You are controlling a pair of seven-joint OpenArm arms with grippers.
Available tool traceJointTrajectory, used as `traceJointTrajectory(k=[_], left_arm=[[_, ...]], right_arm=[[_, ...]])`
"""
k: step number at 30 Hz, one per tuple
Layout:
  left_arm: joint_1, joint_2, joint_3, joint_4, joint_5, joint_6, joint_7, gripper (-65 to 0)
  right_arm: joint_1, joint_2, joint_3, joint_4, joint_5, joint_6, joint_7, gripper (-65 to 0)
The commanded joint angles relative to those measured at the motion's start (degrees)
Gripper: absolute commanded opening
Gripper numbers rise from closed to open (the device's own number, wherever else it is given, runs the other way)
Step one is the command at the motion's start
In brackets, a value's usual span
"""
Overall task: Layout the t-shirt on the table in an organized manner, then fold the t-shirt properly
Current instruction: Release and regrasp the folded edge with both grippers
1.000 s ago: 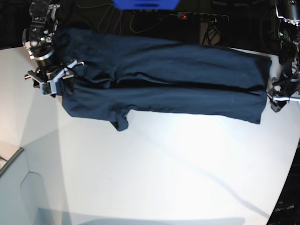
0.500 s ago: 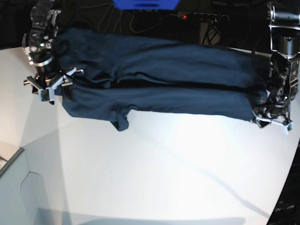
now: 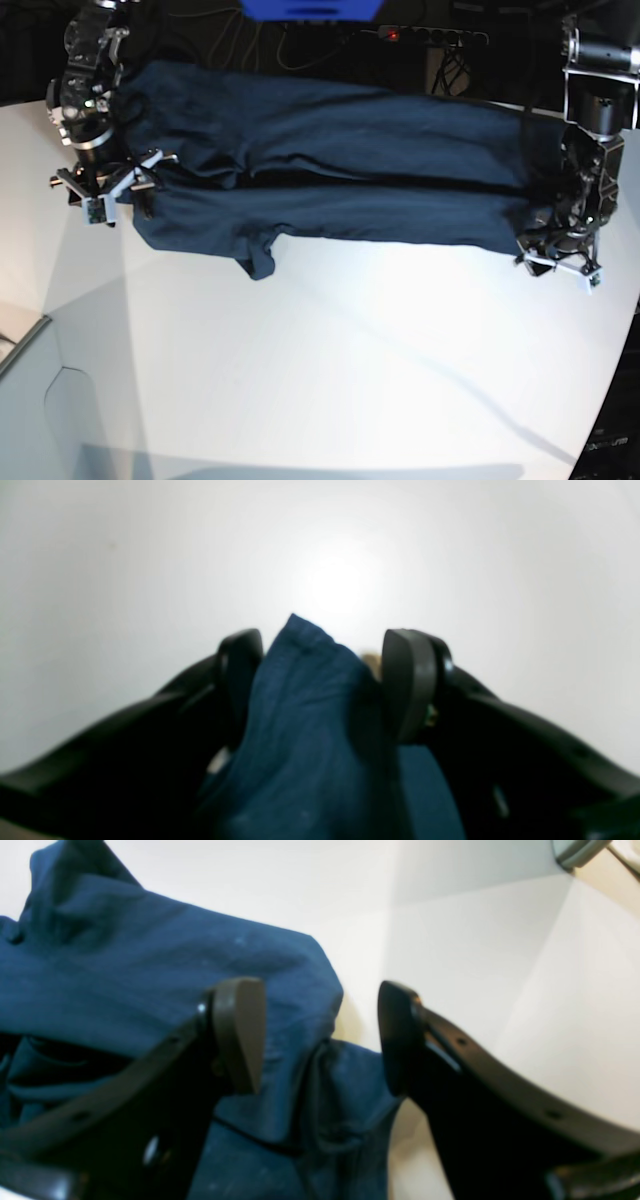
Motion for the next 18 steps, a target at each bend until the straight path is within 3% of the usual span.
traceJointTrajectory(k=[1, 9, 13, 18], left_arm=[[-1.41, -1.11, -0.28, 0.7, 0.0, -0.23, -1.11, -31.2], [-1.58, -1.2, -0.28, 0.7, 0.0, -0.23, -0.94, -63.6], [-1.58, -1.2, -0.37, 0.7, 0.0, -0.23, -0.85, -63.9], [-1.58, -1.2, -0.46, 0.7, 0.0, -0.23, -0.85, -64.9]], right_arm=[[1.15, 0.41, 0.14, 1.22, 0.72, -0.07, 1.6, -29.4], [5.02, 0.68, -0.13, 0.52, 0.63, 0.63, 1.16, -29.1], [10.82, 1.29, -0.13, -2.56, 0.55, 5.11, -7.55, -29.1], [16.71, 4.72, -2.33, -9.15, 0.55, 5.55, -17.57, -29.1]])
